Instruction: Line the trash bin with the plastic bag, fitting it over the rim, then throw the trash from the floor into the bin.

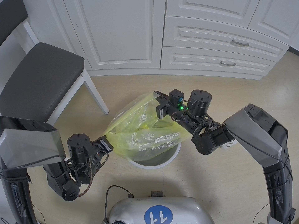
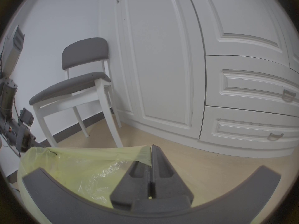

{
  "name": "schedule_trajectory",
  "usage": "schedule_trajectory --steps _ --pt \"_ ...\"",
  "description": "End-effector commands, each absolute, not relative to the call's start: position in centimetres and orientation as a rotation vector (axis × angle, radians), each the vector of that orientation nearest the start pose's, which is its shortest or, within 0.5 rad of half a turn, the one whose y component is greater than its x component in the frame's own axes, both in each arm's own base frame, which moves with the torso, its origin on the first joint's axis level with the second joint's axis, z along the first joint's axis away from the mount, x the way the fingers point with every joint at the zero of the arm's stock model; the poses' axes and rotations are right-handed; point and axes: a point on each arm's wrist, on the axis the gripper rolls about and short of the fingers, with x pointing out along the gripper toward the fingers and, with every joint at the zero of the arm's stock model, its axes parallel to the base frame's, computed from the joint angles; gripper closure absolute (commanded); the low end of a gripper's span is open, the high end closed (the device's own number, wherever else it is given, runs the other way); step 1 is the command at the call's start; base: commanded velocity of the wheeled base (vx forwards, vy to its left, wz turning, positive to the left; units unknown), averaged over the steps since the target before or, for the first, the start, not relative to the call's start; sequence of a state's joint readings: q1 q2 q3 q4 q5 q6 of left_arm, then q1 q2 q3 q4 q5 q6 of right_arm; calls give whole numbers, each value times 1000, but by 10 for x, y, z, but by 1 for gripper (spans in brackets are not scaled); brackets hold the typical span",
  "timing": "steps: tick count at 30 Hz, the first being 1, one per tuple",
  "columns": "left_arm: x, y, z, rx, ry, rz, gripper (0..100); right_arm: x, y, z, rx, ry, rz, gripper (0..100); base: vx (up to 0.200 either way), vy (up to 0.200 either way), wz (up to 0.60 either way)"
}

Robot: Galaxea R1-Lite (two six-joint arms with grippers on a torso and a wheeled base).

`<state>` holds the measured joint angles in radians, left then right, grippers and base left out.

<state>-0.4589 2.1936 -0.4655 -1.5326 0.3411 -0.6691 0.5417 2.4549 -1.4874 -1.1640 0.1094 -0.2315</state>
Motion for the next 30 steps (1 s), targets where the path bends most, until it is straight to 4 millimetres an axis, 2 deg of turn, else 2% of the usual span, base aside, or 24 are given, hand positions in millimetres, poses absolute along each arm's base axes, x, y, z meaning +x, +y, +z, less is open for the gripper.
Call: schedule_trajectory --steps 1,7,13,17,20,28,29,30 --pt "296 -135 45 -605 178 -41 100 427 263 106 -155 -287 617 100 0 0 0" --pt "300 -123 67 -631 104 -27 100 437 269 113 -90 -343 585 100 0 0 0" --pt "304 -122 70 -644 81 -21 100 448 276 113 -64 -391 563 100 0 0 0" --pt "304 -121 73 -647 74 -22 100 449 275 117 -40 -394 546 100 0 0 0" --pt "304 -122 70 -644 81 -21 100 449 275 117 -38 -393 546 100 0 0 0" --pt "312 -126 36 -649 169 3 100 453 273 103 -59 -324 545 100 0 0 0" --pt "313 -127 33 -646 178 5 100 454 271 103 -62 -323 544 0 0 0 0" --pt "313 -127 31 -644 180 6 100 454 269 103 -63 -322 544 0 0 0 0"
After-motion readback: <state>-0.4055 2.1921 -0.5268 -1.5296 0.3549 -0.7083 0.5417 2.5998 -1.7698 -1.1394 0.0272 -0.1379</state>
